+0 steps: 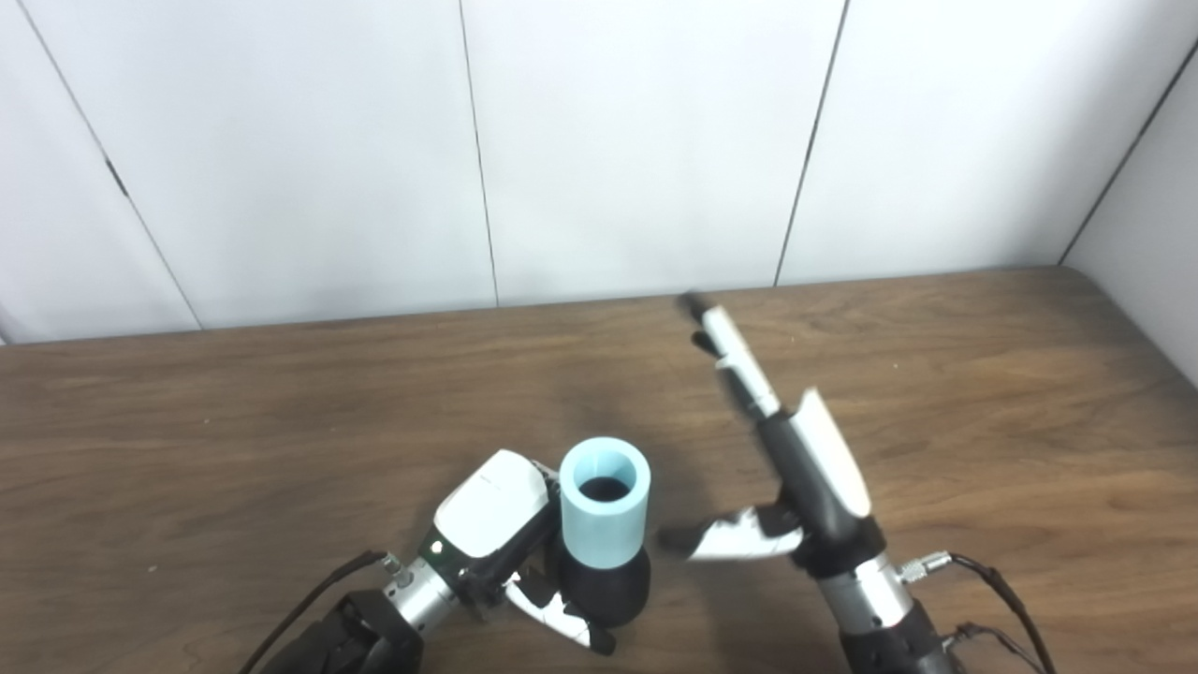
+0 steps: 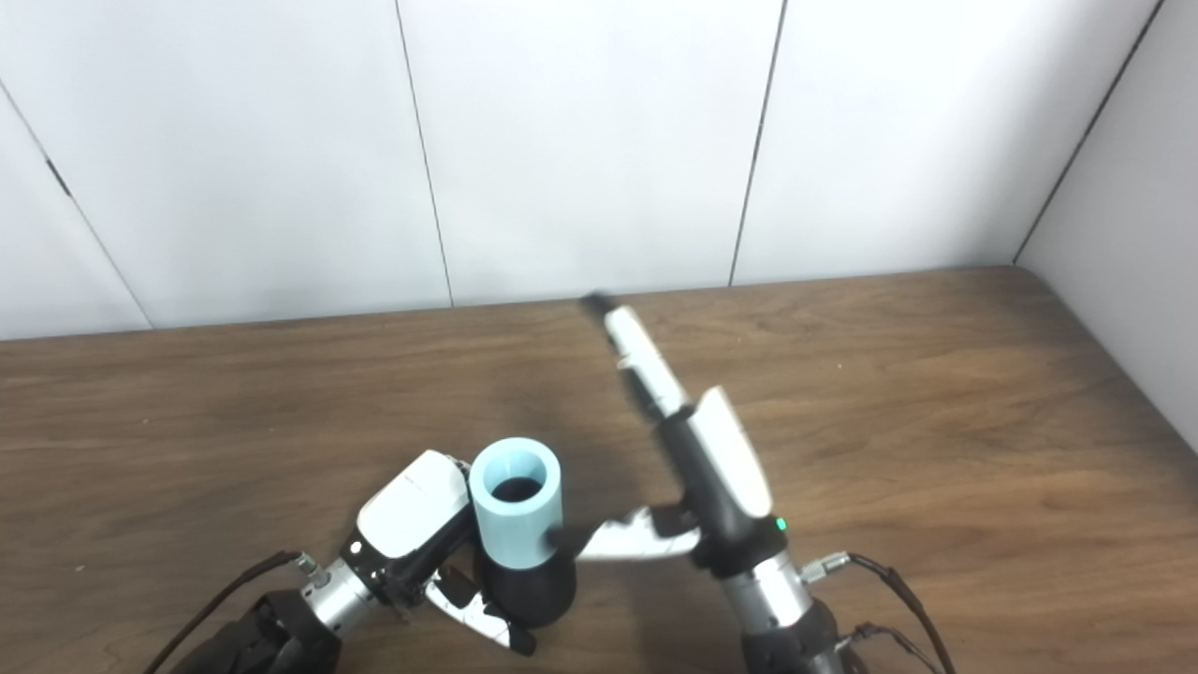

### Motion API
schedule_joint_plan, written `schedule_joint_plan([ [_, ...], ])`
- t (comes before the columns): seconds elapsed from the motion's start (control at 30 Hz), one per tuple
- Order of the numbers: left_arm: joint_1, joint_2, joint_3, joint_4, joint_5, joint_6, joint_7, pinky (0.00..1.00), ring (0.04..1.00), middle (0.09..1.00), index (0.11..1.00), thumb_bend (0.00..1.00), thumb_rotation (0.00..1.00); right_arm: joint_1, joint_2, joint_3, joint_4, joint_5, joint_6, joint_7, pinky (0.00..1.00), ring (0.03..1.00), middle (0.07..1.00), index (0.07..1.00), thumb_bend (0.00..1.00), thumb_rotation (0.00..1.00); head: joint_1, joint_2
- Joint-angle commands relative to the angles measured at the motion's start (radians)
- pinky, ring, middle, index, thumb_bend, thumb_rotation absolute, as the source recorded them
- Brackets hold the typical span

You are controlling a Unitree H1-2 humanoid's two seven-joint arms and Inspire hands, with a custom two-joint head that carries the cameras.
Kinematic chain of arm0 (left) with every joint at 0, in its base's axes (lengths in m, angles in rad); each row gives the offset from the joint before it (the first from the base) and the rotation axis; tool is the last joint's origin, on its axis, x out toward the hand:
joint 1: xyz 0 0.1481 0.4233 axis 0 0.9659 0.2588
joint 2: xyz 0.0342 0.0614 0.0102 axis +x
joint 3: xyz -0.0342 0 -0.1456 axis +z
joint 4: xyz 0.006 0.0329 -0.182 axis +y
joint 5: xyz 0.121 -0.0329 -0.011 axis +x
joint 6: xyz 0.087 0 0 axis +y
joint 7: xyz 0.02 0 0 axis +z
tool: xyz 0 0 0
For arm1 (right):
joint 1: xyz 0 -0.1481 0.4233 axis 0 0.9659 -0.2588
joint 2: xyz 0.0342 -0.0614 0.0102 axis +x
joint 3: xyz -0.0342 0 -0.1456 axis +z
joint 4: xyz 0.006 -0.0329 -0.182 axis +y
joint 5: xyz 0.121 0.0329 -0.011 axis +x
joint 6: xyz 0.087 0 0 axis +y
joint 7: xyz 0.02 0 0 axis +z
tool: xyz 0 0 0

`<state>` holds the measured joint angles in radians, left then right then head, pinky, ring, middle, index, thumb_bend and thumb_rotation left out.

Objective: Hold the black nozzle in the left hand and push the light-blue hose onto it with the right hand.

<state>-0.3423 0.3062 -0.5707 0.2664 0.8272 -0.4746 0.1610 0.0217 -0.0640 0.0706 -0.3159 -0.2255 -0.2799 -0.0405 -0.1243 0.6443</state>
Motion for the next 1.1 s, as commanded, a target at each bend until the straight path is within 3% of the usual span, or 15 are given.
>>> schedule_joint_plan([
  [0.0,0.084,-0.005,-0.026,0.083,0.012,0.005,0.041,0.15,0.204,0.469,0.481,0.52,0.00,-0.014,0.009,-0.040,0.006,0.117,-0.025,-0.021,0.77,0.844,0.850,0.816,0.68,0.66,0.002,0.000],
  [0.13,0.081,-0.001,-0.025,0.106,0.028,0.006,0.058,0.14,0.201,0.472,0.480,0.52,0.00,0.000,0.027,-0.100,0.091,0.187,-0.013,-0.038,0.81,0.835,0.820,0.791,0.55,0.53,0.003,0.001],
  [0.27,0.074,0.007,-0.027,0.131,0.032,0.006,0.073,0.16,0.215,0.472,0.480,0.52,0.00,0.012,0.032,-0.115,0.135,0.176,-0.019,-0.044,0.78,0.829,0.818,0.785,0.51,0.48,0.002,0.002],
  [0.37,0.060,0.010,-0.028,0.171,0.036,0.005,0.099,0.16,0.214,0.472,0.480,0.52,0.00,0.011,0.035,-0.133,0.165,0.172,-0.010,-0.060,0.79,0.829,0.814,0.786,0.55,0.50,0.002,0.001],
  [0.47,0.039,0.009,-0.014,0.227,0.046,0.008,0.128,0.21,0.273,0.413,0.511,0.52,0.00,0.001,0.038,-0.159,0.210,0.186,-0.007,-0.072,0.83,0.847,0.829,0.794,0.62,0.57,0.006,0.000],
  [0.57,0.026,0.005,0.006,0.261,0.055,0.023,0.139,0.20,0.270,0.407,0.514,0.52,0.00,-0.012,0.041,-0.179,0.247,0.213,-0.013,-0.075,0.84,0.846,0.834,0.799,0.62,0.55,0.004,-0.001],
  [0.67,0.016,0.001,0.020,0.291,0.048,0.028,0.142,0.22,0.291,0.410,0.515,0.52,0.00,-0.024,0.044,-0.198,0.279,0.246,-0.010,-0.075,0.85,0.846,0.838,0.809,0.54,0.55,0.007,0.000],
  [0.77,0.007,-0.001,0.025,0.315,0.047,0.022,0.154,0.23,0.302,0.411,0.519,0.52,0.00,-0.032,0.057,-0.215,0.279,0.289,0.021,-0.079,0.84,0.836,0.832,0.810,0.39,0.50,0.007,-0.001],
  [0.87,0.003,0.001,0.027,0.324,0.049,0.024,0.153,0.23,0.299,0.407,0.518,0.52,0.00,-0.037,0.068,-0.227,0.275,0.320,0.043,-0.084,0.77,0.795,0.785,0.762,0.27,0.37,0.006,-0.002],
  [1.07,-0.005,0.001,0.026,0.353,0.051,0.019,0.172,0.24,0.305,0.409,0.518,0.52,0.00,-0.036,0.081,-0.226,0.248,0.329,0.075,-0.086,0.73,0.776,0.773,0.750,0.23,0.24,0.008,-0.002],
])
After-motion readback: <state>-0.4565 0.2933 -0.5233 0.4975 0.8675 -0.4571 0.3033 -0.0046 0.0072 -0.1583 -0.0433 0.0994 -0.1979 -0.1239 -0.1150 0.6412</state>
